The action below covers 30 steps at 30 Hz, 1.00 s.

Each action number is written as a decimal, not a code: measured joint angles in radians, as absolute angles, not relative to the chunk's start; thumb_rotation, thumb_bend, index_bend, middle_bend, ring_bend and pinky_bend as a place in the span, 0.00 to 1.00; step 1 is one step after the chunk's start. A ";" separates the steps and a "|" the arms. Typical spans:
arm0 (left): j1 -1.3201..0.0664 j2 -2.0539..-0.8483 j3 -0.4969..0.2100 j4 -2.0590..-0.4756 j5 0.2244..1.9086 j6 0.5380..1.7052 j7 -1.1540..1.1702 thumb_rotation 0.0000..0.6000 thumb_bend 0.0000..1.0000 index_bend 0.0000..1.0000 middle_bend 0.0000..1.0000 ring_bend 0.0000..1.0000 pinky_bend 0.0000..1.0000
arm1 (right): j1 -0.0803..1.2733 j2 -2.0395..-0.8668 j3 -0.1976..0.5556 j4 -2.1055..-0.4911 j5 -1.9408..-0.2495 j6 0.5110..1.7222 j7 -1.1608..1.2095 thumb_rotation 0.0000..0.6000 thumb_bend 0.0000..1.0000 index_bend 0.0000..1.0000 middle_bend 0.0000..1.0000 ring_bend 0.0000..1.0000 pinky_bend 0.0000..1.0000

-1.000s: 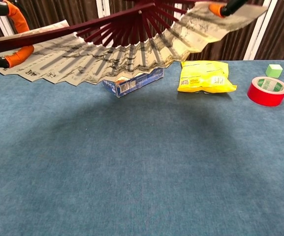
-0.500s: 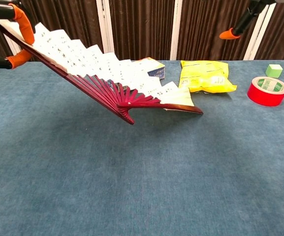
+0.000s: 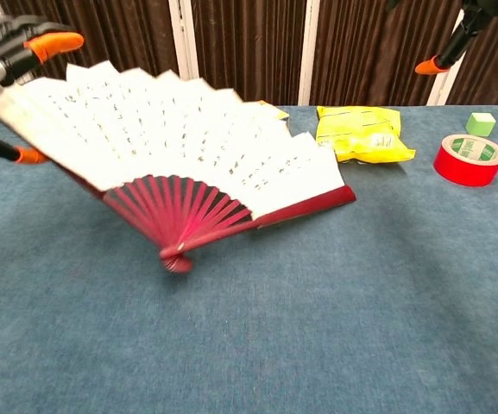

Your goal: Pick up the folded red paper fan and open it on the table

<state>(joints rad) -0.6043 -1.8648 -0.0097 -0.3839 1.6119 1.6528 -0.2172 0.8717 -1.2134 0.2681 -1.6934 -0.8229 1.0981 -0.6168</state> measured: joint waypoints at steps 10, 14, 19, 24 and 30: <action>-0.586 -1.660 -0.011 -0.805 1.546 1.437 0.127 1.00 0.04 0.00 0.00 0.00 0.00 | 0.876 -1.232 0.259 -1.677 -0.805 1.091 -0.625 1.00 0.29 0.17 0.10 0.13 0.08; -0.577 -1.562 -0.021 -1.036 1.484 1.361 0.310 1.00 0.04 0.00 0.00 0.00 0.00 | 0.876 -1.238 0.256 -1.674 -0.802 1.090 -0.625 1.00 0.29 0.17 0.10 0.13 0.08; -0.562 -1.442 -0.050 -1.304 1.319 1.268 0.616 1.00 0.04 0.00 0.00 0.00 0.00 | 0.873 -1.235 0.253 -1.674 -0.796 1.082 -0.615 1.00 0.29 0.17 0.10 0.13 0.08; -0.556 -1.368 -0.082 -1.435 1.062 1.200 0.885 1.00 0.04 0.00 0.00 0.00 0.00 | 0.868 -1.234 0.249 -1.663 -0.799 1.076 -0.602 1.00 0.29 0.17 0.10 0.13 0.08; -0.549 -1.325 -0.112 -1.525 0.877 1.168 1.012 1.00 0.12 0.00 0.00 0.00 0.00 | 0.845 -1.231 0.248 -1.674 -0.838 1.083 -0.535 1.00 0.29 0.17 0.10 0.13 0.08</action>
<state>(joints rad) -0.5490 -1.3253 -0.1116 -1.5253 0.8773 1.1683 1.0115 0.8447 -1.2308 0.2477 -1.6742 -0.8381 1.0830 -0.5355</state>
